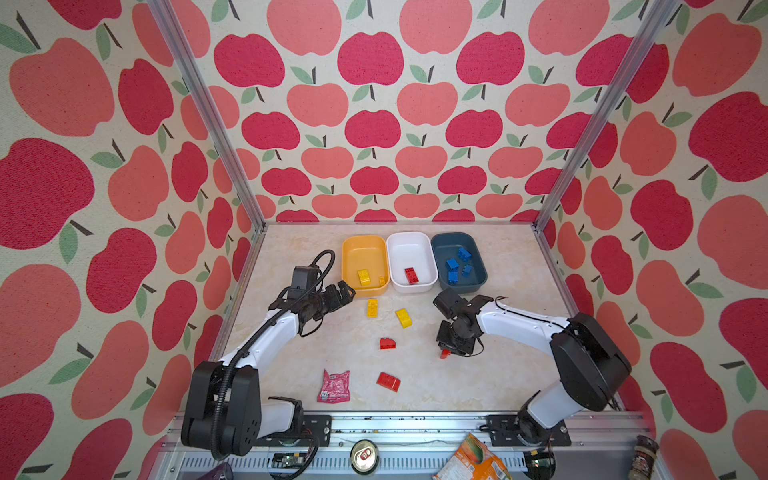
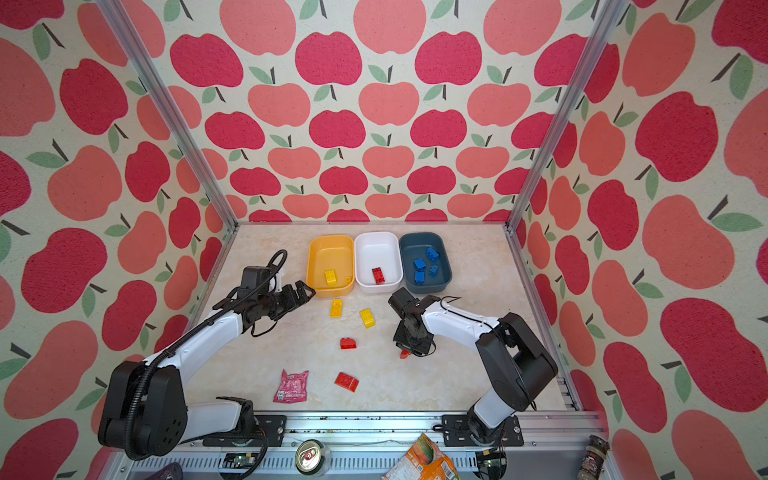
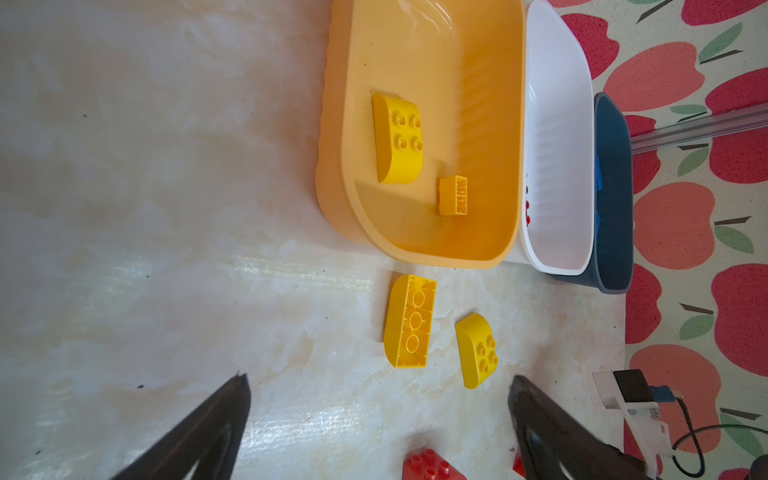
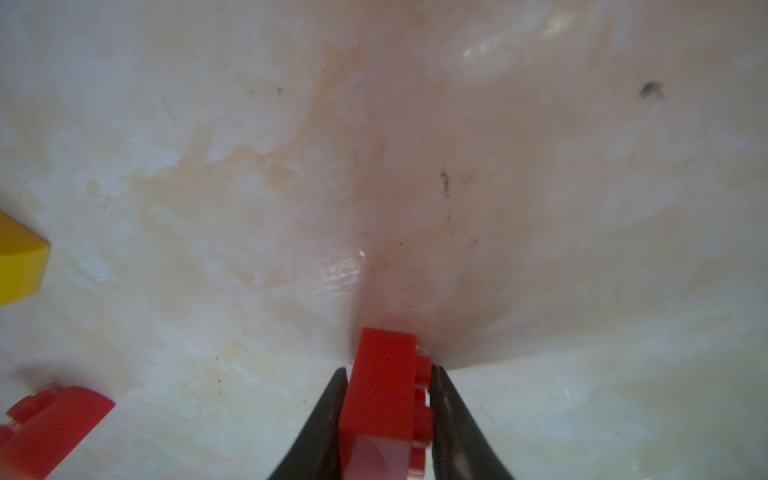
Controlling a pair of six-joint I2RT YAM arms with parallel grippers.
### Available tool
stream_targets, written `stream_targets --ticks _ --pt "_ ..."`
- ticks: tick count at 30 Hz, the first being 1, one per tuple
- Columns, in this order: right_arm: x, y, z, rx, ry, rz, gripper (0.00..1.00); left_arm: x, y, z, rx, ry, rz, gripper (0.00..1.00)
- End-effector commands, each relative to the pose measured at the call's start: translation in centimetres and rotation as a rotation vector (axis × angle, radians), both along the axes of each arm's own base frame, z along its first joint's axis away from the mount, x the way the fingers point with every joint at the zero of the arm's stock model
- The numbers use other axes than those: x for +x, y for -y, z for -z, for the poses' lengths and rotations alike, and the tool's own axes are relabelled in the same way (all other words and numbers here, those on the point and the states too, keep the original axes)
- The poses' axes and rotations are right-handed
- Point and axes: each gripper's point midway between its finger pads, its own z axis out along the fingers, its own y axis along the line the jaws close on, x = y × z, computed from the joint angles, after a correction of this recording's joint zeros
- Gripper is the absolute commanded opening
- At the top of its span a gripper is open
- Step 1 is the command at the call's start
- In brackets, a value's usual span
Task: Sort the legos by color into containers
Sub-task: 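Close the right gripper on the red brick and lift it, then carry the red brick into the white bin and open the right gripper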
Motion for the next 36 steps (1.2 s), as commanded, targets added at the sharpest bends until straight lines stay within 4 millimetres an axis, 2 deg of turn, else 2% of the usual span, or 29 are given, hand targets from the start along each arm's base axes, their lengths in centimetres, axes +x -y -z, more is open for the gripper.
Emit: stream_targets --ticks 1,9,16,21,28,32,36 --pt "-0.6 0.5 0.3 -0.019 -0.015 0.006 0.30 -0.5 0.0 0.0 -0.004 -0.002 0.009 0.99" --pt "-0.2 0.4 -0.7 -0.009 0.015 -0.004 0.28 -0.5 0.0 -0.2 -0.005 0.003 0.006 0.99" --pt "2.7 -0.6 -4.7 -0.005 0.136 -0.065 0.27 -0.5 0.1 -0.4 -0.007 0.007 0.011 0.99" --pt "6.0 -1.8 -7.6 0.010 0.229 -0.117 0.28 -0.6 0.2 -0.4 -0.010 0.006 0.015 0.99" --pt "12.0 -4.2 -10.7 0.033 0.349 -0.200 0.27 -0.6 0.3 -0.5 -0.012 0.008 0.016 0.99" --pt "15.4 -5.4 -11.7 0.020 0.408 -0.250 0.27 -0.7 0.4 -0.6 -0.011 0.008 0.017 0.99" --pt "18.7 -6.3 -11.7 -0.003 0.441 -0.292 0.27 -0.7 0.4 -0.7 -0.010 0.006 0.017 0.99"
